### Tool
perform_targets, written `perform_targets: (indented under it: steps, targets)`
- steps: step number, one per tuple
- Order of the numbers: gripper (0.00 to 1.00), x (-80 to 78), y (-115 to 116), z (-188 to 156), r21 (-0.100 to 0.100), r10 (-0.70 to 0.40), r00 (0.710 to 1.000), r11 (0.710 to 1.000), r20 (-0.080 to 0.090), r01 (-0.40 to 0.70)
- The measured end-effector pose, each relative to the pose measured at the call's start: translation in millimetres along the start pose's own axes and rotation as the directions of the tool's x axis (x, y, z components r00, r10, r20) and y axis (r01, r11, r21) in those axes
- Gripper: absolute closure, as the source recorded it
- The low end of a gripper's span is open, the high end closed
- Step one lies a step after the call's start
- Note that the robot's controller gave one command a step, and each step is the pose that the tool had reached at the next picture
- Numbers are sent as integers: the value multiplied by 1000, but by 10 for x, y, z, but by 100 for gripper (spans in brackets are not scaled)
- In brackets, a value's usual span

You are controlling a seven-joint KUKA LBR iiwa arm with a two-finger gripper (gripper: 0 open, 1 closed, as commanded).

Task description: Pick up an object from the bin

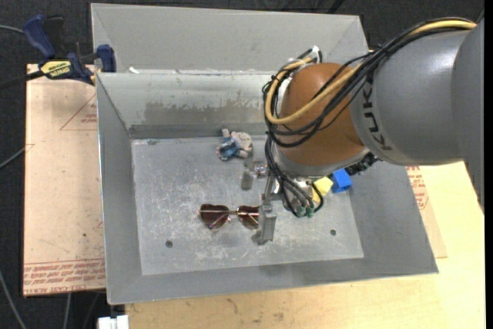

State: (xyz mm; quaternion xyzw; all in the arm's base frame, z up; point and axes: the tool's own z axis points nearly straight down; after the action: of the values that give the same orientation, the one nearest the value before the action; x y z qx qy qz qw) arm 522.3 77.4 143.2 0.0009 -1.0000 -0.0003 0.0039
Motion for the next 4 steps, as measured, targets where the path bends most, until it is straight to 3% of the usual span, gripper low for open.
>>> perform_targets:
  steps: [1,2,3,4]
  targets:
    - [0,-19,-4,-43,-1,2,1000,1000,8,-2]
    - [0,-144,100,595,-1,-30,999,1000,14,30]
    - [0,-188,124,972,-3,-61,998,998,10,61]
    - [0,-143,-26,780,-2,75,997,997,10,-74]
